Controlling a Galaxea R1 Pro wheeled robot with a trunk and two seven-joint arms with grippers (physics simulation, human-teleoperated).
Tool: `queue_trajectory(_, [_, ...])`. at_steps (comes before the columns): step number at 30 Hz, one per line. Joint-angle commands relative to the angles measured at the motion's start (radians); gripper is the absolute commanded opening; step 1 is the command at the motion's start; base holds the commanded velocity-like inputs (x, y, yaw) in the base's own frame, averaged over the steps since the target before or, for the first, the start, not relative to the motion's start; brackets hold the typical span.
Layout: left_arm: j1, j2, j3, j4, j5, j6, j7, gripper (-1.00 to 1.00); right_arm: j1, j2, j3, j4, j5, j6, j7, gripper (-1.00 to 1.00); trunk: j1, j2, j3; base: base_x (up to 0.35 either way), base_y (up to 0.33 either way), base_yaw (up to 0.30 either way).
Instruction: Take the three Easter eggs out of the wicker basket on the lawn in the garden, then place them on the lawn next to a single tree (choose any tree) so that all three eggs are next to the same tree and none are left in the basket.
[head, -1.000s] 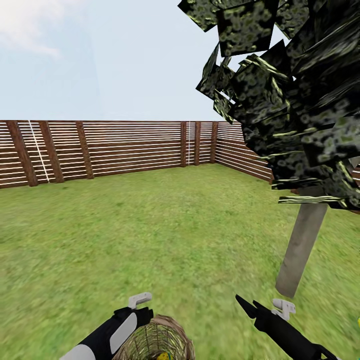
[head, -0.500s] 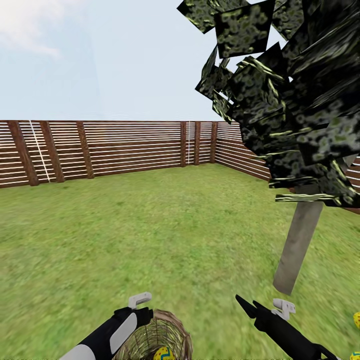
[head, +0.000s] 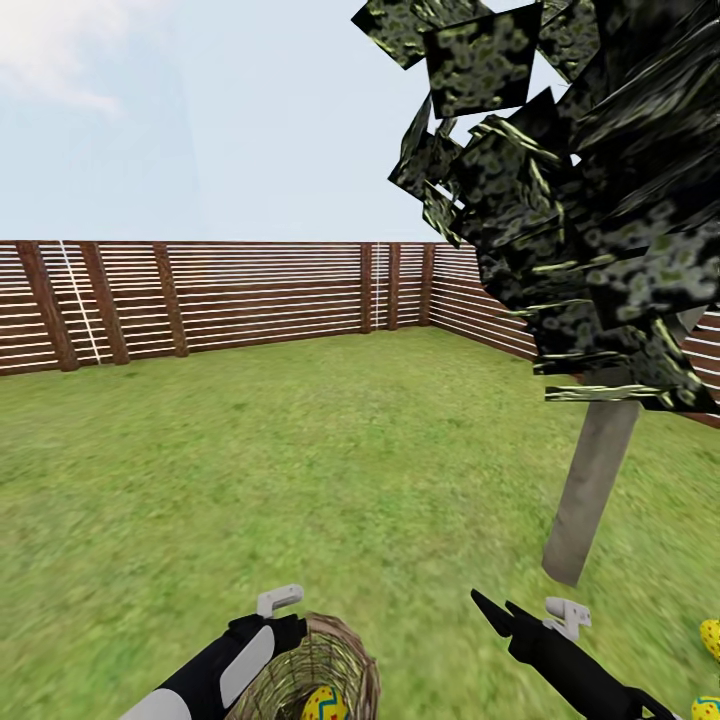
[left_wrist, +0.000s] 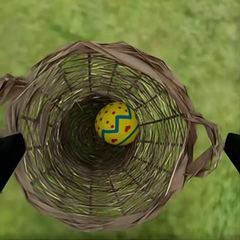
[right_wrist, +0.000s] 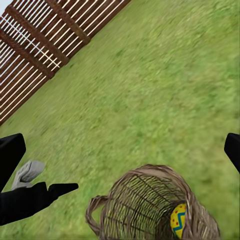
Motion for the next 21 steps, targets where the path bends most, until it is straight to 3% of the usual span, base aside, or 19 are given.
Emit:
queue_trajectory(1, [-0.001, 0.001, -0.007, -0.002, 0.009, 0.001, 0.009, 1.0, 0.0, 0.001, -0.002, -0.001, -0.006, 0.007, 0.001, 1.0, 0.0, -0.001, -0.001, -0.005, -0.14, 0.0])
queue_trajectory(13, [-0.001, 0.002, -0.007, -0.001, 0.008, 0.001, 0.009, 1.0, 0.0, 0.001, -0.003, -0.001, -0.006, 0.007, 0.001, 1.0, 0.0, -0.001, -0.001, 0.011, -0.13, 0.0])
queue_trajectory(21, [-0.001, 0.001, -0.007, -0.001, 0.009, 0.0, 0.009, 1.0, 0.0, 0.001, -0.002, -0.001, -0.007, 0.008, 0.001, 1.0, 0.0, -0.001, -0.001, 0.008, -0.037, 0.0])
